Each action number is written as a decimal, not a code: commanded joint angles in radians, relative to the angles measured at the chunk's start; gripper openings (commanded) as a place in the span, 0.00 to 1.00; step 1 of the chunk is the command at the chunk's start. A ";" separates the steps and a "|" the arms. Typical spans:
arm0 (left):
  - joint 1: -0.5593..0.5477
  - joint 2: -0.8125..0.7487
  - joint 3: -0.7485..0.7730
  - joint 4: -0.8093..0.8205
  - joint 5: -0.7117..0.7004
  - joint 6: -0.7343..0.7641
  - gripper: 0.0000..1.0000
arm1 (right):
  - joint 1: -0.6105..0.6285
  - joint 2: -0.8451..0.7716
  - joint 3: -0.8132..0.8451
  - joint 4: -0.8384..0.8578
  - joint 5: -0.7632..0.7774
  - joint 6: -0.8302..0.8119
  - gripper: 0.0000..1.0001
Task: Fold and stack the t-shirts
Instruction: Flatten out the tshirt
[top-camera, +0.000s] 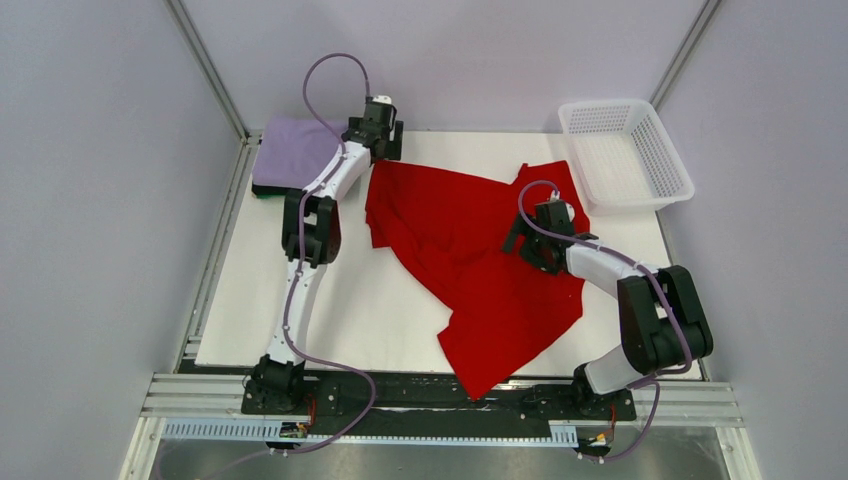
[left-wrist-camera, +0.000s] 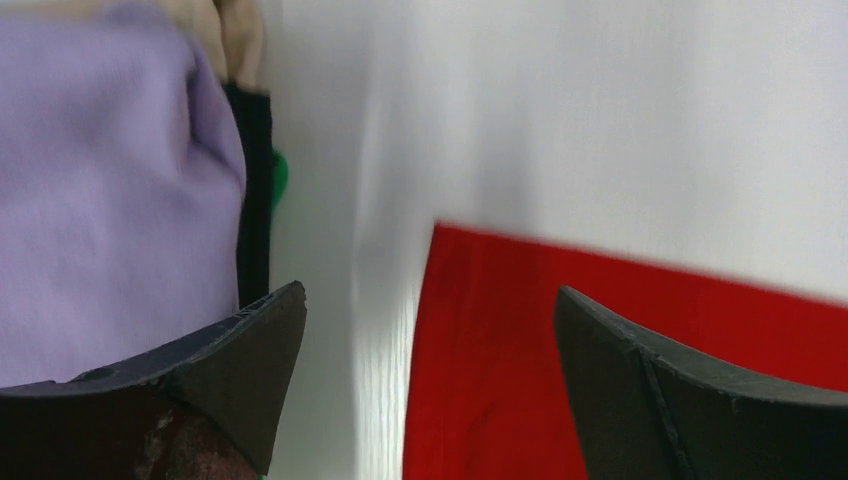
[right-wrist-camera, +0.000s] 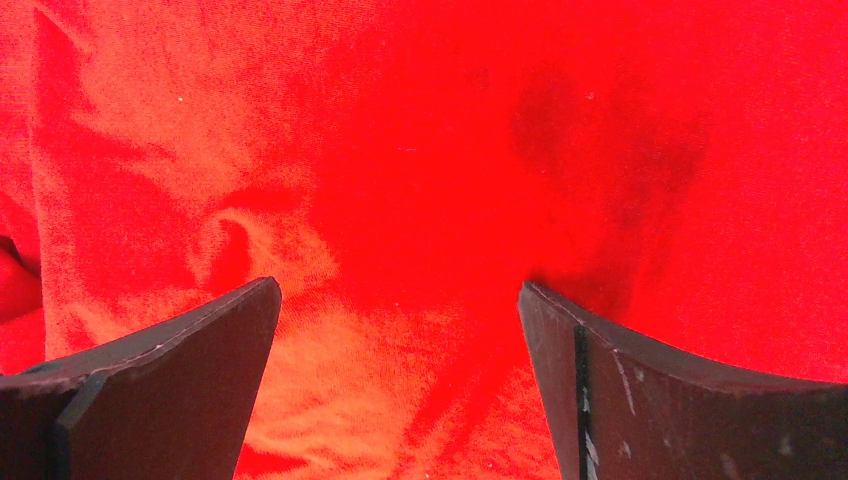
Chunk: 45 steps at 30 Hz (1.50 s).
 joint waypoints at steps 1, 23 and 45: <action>-0.008 -0.297 -0.183 0.006 0.066 -0.077 1.00 | -0.006 0.008 -0.050 -0.077 0.064 -0.024 1.00; -0.007 -0.566 -0.830 0.140 0.208 -0.406 0.90 | -0.007 0.001 -0.053 -0.086 0.067 -0.017 1.00; -0.062 -0.702 -0.909 0.078 0.143 -0.398 0.00 | -0.006 0.016 -0.038 -0.113 0.068 -0.017 1.00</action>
